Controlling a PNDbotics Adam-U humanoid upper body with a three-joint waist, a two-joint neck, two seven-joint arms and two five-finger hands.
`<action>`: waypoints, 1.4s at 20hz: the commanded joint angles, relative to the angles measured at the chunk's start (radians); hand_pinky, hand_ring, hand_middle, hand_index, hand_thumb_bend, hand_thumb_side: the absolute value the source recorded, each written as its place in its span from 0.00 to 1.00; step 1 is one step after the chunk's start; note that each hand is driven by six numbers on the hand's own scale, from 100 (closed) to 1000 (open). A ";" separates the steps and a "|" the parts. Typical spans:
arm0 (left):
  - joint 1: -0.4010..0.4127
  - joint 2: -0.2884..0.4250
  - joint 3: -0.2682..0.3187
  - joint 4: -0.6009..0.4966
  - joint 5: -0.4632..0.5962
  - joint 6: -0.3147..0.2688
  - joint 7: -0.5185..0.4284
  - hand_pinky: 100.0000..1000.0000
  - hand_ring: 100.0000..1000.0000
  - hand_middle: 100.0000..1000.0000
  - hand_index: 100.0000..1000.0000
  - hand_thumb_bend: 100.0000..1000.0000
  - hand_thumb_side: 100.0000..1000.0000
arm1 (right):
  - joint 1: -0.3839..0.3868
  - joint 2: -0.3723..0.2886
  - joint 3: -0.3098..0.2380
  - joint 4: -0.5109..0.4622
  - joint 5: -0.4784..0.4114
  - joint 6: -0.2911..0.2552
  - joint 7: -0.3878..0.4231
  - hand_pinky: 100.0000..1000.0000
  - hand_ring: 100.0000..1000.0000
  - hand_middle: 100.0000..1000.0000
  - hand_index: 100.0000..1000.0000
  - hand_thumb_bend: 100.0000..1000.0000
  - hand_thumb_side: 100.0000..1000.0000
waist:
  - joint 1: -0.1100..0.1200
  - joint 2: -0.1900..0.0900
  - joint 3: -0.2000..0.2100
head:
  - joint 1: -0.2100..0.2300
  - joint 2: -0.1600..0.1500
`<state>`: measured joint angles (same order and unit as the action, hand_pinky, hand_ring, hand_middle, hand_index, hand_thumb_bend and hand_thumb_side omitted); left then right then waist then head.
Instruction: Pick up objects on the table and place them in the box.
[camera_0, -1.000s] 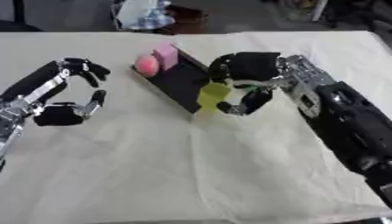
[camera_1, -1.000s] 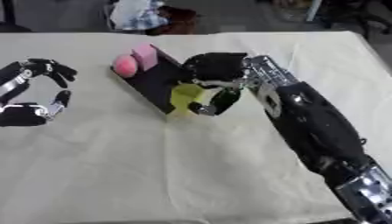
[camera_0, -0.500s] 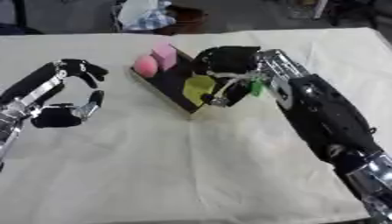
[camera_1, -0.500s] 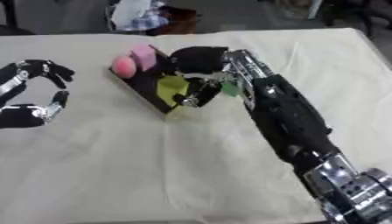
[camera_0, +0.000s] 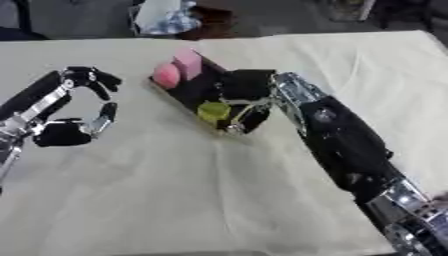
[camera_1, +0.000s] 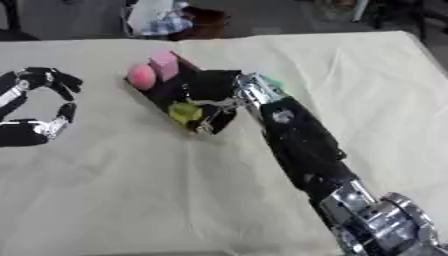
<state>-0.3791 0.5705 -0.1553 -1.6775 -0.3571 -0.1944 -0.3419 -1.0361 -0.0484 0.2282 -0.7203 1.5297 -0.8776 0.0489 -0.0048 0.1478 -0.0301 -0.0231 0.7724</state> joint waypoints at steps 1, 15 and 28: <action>-0.012 0.019 0.009 -0.015 0.004 -0.001 0.000 0.77 0.60 0.63 0.81 0.00 0.34 | -0.039 -0.032 -0.009 -0.017 0.035 -0.008 -0.035 0.87 0.88 0.97 1.00 0.00 0.28 | 0.008 -0.016 -0.001 | 0.000 -0.002; 0.000 0.029 0.015 -0.007 0.000 -0.003 0.003 0.77 0.60 0.63 0.81 0.00 0.35 | -0.058 -0.238 -0.079 -0.016 -0.110 0.081 0.032 0.88 0.91 1.00 1.00 0.00 0.36 | 0.000 -0.021 -0.024 | 0.011 -0.002; 0.006 0.032 0.016 -0.005 -0.002 -0.003 0.004 0.78 0.60 0.63 0.81 0.00 0.35 | -0.019 -0.270 -0.102 0.061 -0.200 0.127 0.170 0.90 0.93 0.99 1.00 0.00 0.74 | -0.004 -0.026 -0.032 | 0.012 -0.002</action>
<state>-0.3646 0.5715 -0.1542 -1.6708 -0.3573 -0.1960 -0.3404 -1.0374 -0.2892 0.1302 -0.6495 1.3438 -0.7503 0.2096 -0.0051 0.1478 -0.0614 -0.0108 0.7724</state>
